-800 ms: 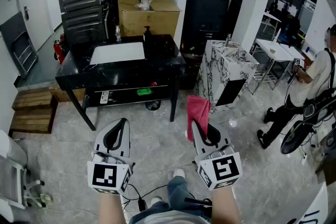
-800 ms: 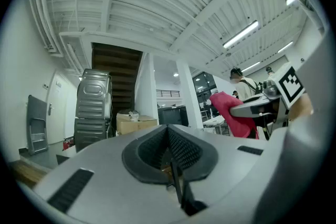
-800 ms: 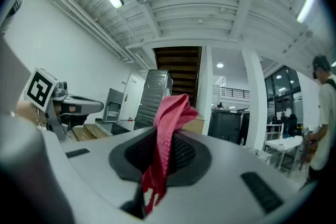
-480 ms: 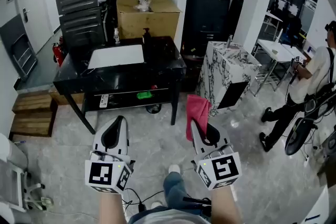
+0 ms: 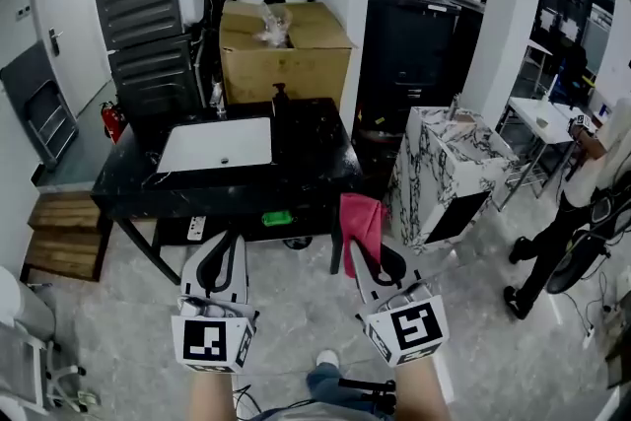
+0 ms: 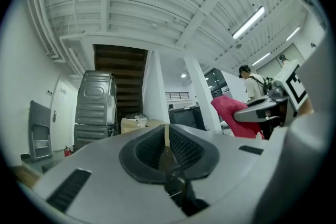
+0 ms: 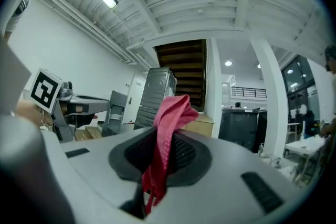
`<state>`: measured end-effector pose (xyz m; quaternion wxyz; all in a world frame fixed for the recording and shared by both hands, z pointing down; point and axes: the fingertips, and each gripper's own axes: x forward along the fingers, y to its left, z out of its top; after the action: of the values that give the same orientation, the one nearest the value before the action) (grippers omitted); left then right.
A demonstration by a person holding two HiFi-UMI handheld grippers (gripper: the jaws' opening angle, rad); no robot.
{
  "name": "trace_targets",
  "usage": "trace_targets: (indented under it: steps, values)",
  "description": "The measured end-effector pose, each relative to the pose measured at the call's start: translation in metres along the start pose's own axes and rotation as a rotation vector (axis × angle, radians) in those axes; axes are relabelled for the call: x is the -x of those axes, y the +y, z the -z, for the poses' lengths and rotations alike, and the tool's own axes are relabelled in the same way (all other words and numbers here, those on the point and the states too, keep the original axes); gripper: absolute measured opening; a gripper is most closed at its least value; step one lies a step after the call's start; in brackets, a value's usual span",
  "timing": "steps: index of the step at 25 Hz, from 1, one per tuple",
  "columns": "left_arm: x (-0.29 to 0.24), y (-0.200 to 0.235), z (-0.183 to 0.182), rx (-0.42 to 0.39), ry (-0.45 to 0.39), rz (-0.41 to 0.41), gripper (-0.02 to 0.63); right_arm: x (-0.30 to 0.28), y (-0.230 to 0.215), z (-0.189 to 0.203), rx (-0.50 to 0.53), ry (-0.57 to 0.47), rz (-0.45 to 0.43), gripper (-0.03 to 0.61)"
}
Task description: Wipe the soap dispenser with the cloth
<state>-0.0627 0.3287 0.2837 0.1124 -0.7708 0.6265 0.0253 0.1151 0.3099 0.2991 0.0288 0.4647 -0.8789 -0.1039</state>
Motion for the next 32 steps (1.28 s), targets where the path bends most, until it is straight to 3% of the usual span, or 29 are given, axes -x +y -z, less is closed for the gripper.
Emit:
trace_targets:
  steps: [8,14,19,25,29,32]
  values:
    - [-0.112,0.004,0.022,-0.003,0.011,-0.019,0.043,-0.09,-0.075,0.016,-0.009,-0.002,-0.036,0.055]
    - [-0.152,0.021,0.04,0.037,0.029,-0.064,0.034,-0.135,-0.114,0.035,-0.055,0.006,-0.044,0.055]
    - [-0.188,0.041,0.057,0.038,0.057,-0.091,0.014,-0.167,-0.127,0.045,-0.037,0.019,-0.035,0.055]
    - [-0.254,0.06,0.085,0.065,0.077,-0.027,0.015,-0.215,-0.164,0.063,-0.055,0.062,0.046,0.054]
    - [-0.304,0.083,0.102,0.066,0.096,0.03,0.015,-0.269,-0.17,0.067,-0.08,0.054,0.033,0.054]
    - [-0.341,0.104,0.111,0.02,0.088,0.07,0.014,-0.315,-0.17,0.065,-0.13,0.029,0.002,0.054]
